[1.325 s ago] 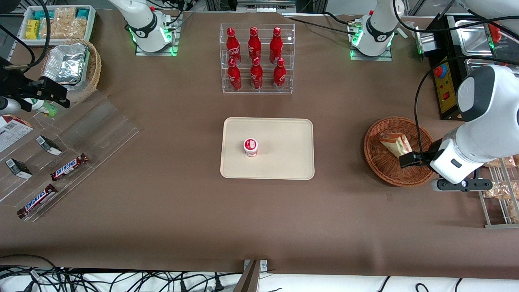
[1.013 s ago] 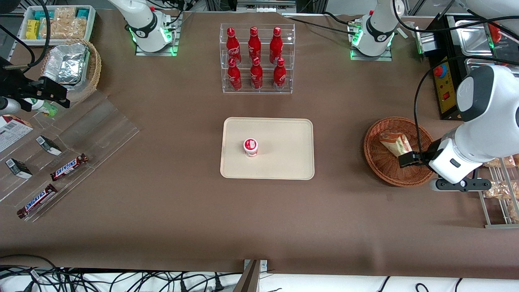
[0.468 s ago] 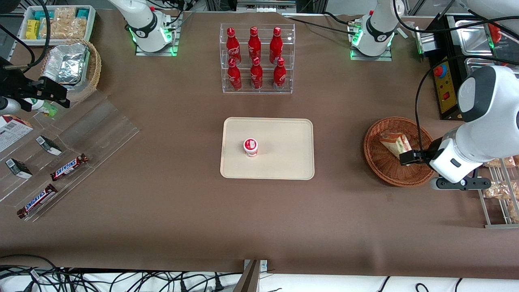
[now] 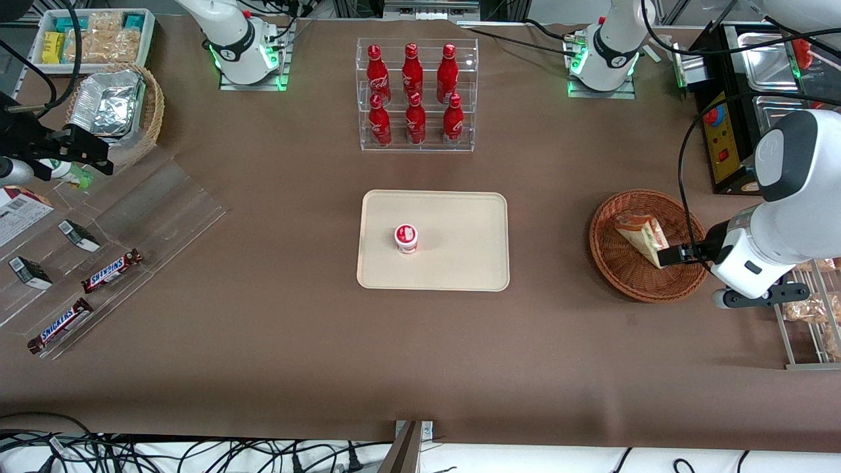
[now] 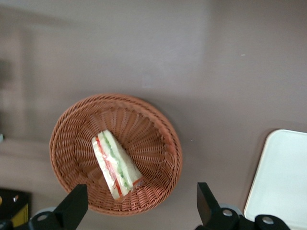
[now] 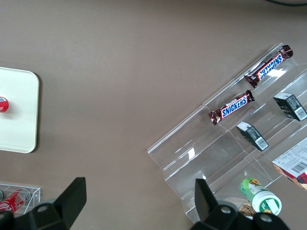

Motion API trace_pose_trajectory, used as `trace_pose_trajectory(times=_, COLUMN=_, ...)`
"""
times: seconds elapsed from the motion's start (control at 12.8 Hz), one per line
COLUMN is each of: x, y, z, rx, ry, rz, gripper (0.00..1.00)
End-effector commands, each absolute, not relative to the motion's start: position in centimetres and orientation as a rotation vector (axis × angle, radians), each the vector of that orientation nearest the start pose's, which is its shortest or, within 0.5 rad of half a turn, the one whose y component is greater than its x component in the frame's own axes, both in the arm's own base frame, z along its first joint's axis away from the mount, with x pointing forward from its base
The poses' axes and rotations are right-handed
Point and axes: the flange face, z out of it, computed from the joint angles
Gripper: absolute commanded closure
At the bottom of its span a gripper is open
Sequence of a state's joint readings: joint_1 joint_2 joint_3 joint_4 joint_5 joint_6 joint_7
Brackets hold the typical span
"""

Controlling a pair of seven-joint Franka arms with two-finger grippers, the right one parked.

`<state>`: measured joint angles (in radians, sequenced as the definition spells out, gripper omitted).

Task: Place sandwich from basket to tray
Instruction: 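Move the left gripper over the wrapped sandwich in the wicker basket, then lower the open left gripper around the sandwich in the basket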

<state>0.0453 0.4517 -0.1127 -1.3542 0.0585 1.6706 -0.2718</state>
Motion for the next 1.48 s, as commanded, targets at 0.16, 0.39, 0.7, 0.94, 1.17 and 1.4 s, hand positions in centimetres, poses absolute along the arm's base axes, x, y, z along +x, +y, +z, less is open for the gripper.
trace_pose_trajectory(times=0.16, x=65.1, y=-2.0, z=42.2, rx=-2.904, ry=-0.57, rz=0.21, gripper=0.0)
trace_pose_trajectory(times=0.39, x=63.1, y=-2.4, z=39.0, rx=-2.838, ry=-0.845, rz=0.137, gripper=0.0)
trace_pose_trajectory(times=0.7, x=58.0, y=-0.7, z=35.0, rx=-2.863, ry=-0.89, rz=0.036, gripper=0.0)
trace_pose_trajectory(times=0.94, x=55.3, y=0.3, z=32.5, rx=-2.882, ry=-0.924, rz=-0.034, gripper=0.0)
trace_pose_trajectory(times=1.17, x=54.0, y=0.0, z=30.2, rx=-2.878, ry=-1.019, rz=-0.09, gripper=0.0)
trace_pose_trajectory(times=1.4, x=53.1, y=-0.1, z=28.4, rx=-2.879, ry=-1.074, rz=-0.118, gripper=0.0)
